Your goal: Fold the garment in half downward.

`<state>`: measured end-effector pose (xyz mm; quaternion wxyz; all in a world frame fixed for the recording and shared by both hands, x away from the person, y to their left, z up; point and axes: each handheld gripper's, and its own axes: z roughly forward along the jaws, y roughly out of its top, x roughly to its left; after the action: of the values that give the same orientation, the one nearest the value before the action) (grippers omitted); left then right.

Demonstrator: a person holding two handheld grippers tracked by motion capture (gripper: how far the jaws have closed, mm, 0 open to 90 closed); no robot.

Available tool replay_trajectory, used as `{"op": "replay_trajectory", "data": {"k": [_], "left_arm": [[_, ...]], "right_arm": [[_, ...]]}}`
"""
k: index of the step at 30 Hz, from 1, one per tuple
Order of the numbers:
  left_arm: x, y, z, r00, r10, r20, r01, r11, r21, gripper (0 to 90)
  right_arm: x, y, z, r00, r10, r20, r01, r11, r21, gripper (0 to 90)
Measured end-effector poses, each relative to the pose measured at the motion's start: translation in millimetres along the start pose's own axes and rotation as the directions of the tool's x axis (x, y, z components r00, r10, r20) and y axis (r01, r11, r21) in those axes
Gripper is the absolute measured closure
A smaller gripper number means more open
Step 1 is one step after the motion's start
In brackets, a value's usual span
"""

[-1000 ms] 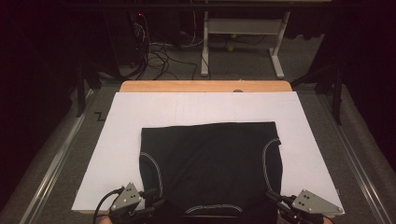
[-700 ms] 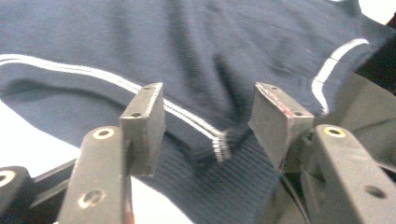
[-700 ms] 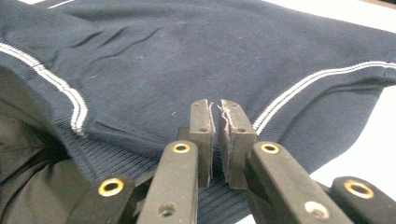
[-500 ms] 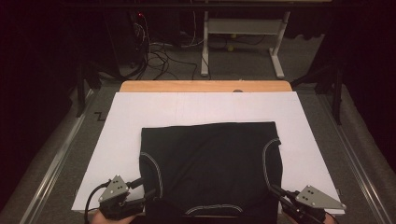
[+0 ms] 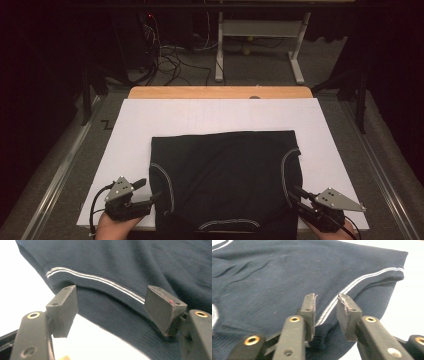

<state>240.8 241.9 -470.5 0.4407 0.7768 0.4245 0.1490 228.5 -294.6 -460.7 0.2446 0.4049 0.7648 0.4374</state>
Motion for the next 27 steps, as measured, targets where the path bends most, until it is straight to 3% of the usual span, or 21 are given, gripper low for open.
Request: {"op": "replay_trajectory", "data": {"k": [8, 12, 16, 19, 22, 24, 27], "left_arm": [[14.9, -1.5, -2.7, 0.9988, -0.038, -0.031, 0.038, 0.9992, -0.012, 22.3], [19.0, -1.6, -3.2, 0.9977, -0.043, -0.052, 0.042, 0.9989, -0.022, 15.3], [20.9, 0.3, -2.5, 0.9978, -0.044, -0.05, 0.042, 0.9985, -0.036, 10.3], [21.4, 6.1, -0.9, 0.9988, -0.03, -0.038, 0.029, 0.9987, -0.042, 0.0], [24.7, 12.5, 0.3, 0.9992, -0.026, -0.031, 0.024, 0.9975, -0.067, 0.0], [28.6, 16.4, 3.1, 0.9992, -0.027, -0.028, 0.025, 0.9971, -0.072, 0.0], [35.6, 20.8, 8.4, 0.9993, -0.032, -0.022, 0.03, 0.9971, -0.07, 0.0]], "right_arm": [[-8.9, -1.8, 2.0, 0.9976, 0.04, 0.057, -0.039, 0.999, -0.008, 42.3], [-13.1, -2.6, 2.3, 0.9957, 0.057, 0.073, -0.055, 0.998, -0.02, 33.7], [-15.9, -1.9, 4.4, 0.9953, 0.061, 0.076, -0.059, 0.998, -0.023, 25.3], [-18.8, 0.3, 6.7, 0.9948, 0.069, 0.075, -0.067, 0.997, -0.033, 19.3], [-22.4, 4.0, 8.8, 0.9936, 0.086, 0.074, -0.082, 0.996, -0.045, 12.9], [-24.7, 7.9, 11.1, 0.9905, 0.101, 0.094, -0.095, 0.994, -0.061, 0.9], [-28.2, 14.4, 15.2, 0.989, 0.114, 0.094, -0.106, 0.991, -0.081, 0.0]]}}
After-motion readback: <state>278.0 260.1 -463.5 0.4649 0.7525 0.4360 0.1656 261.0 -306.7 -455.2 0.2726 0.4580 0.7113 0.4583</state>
